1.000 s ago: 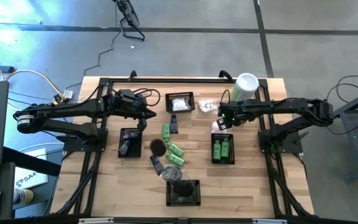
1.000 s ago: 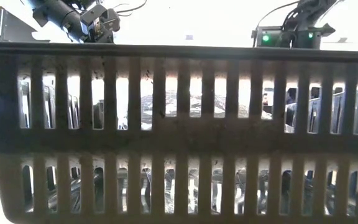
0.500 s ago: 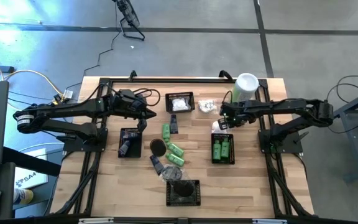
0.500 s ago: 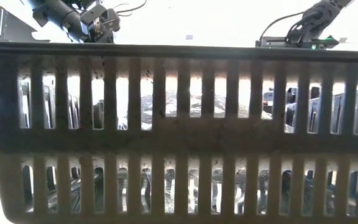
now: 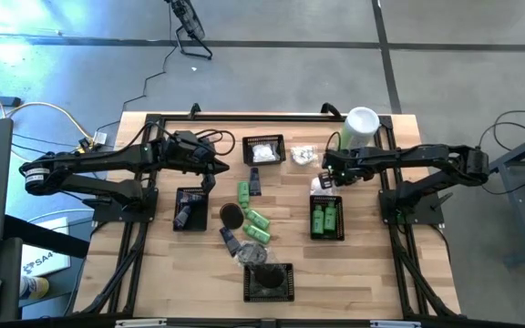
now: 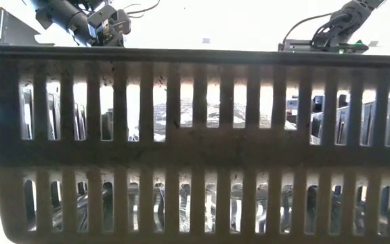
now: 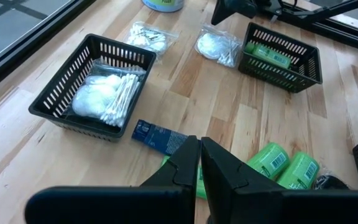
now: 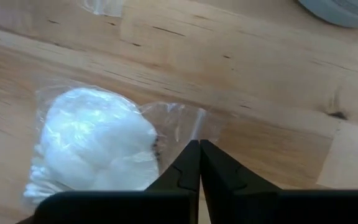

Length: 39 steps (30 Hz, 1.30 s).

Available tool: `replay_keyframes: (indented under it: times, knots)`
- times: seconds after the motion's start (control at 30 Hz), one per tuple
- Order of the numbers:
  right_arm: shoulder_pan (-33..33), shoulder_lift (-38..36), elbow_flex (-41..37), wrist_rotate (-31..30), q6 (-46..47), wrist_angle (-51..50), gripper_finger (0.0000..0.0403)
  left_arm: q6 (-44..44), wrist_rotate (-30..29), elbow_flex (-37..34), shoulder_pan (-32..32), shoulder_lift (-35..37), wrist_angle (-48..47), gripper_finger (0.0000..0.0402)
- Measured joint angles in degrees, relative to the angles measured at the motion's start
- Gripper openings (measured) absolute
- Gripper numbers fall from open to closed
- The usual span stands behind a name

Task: Pick & Place Travel size toiletries
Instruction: Put the bottom pack of cotton buds into the top middle black bin

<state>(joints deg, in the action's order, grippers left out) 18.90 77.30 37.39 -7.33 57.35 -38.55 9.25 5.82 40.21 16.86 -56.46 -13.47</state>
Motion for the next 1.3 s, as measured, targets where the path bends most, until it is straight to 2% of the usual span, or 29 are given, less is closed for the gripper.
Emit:
replay_keyframes:
  times: [0.4, 0.83, 1.13, 1.3]
  knots:
    - [0.1, 7.6, 0.3, 1.0, -3.3, 6.3, 0.0003, 0.0, -0.1, 0.0, 0.0, 0.0, 0.0, 0.0017]
    - [0.4, 8.4, 0.0, 12.2, -13.2, 26.6, 0.0002, 0.0, -0.1, 0.0, 0.0, 0.0, 0.0, 0.0017]
    - [2.5, 8.0, 0.0, 9.2, -15.7, 26.6, 0.0004, 0.0, -0.1, 0.0, 0.0, 0.0, 0.0, 0.0017]
    - [3.6, 8.0, 0.0, 8.7, -19.8, 26.5, 0.0033, 0.0, -0.1, 0.0, 0.0, 0.0, 0.0, 0.0017]
